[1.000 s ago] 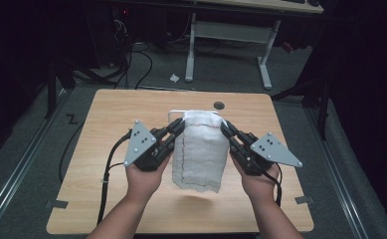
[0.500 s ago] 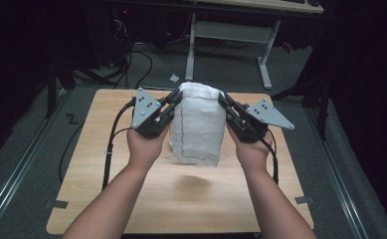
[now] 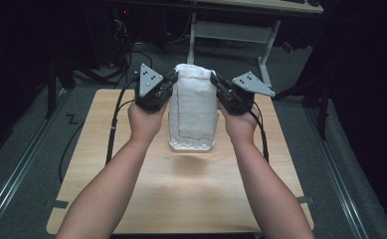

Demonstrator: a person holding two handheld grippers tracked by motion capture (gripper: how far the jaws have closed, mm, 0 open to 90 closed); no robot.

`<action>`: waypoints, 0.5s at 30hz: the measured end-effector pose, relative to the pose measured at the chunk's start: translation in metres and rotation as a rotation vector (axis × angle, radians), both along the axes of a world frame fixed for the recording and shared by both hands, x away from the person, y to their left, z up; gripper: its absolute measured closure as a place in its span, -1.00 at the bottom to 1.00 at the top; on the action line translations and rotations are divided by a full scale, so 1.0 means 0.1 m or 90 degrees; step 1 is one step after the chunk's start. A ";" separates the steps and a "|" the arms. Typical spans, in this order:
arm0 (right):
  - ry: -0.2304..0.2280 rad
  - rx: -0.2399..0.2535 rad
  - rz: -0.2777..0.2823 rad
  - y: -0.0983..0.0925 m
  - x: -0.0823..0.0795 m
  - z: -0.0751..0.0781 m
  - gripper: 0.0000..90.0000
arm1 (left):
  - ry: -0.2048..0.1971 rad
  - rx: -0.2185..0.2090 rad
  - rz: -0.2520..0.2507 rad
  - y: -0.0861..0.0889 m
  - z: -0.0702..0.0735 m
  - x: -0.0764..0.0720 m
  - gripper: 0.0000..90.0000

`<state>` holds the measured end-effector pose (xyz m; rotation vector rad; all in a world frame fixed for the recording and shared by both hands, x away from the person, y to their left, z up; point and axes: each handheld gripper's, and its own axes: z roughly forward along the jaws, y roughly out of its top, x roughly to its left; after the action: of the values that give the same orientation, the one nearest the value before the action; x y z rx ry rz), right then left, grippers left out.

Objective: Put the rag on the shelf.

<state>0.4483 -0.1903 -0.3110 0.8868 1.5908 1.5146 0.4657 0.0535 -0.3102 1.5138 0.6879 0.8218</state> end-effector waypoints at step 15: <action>0.102 -0.020 -0.024 -0.03 0.75 -0.14 0.90 | 0.097 0.037 0.044 -0.17 -0.17 0.73 0.88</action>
<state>0.5236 -0.1932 -0.3247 1.0367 1.6965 1.4185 0.5387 0.0362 -0.3271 1.6241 0.8391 0.7897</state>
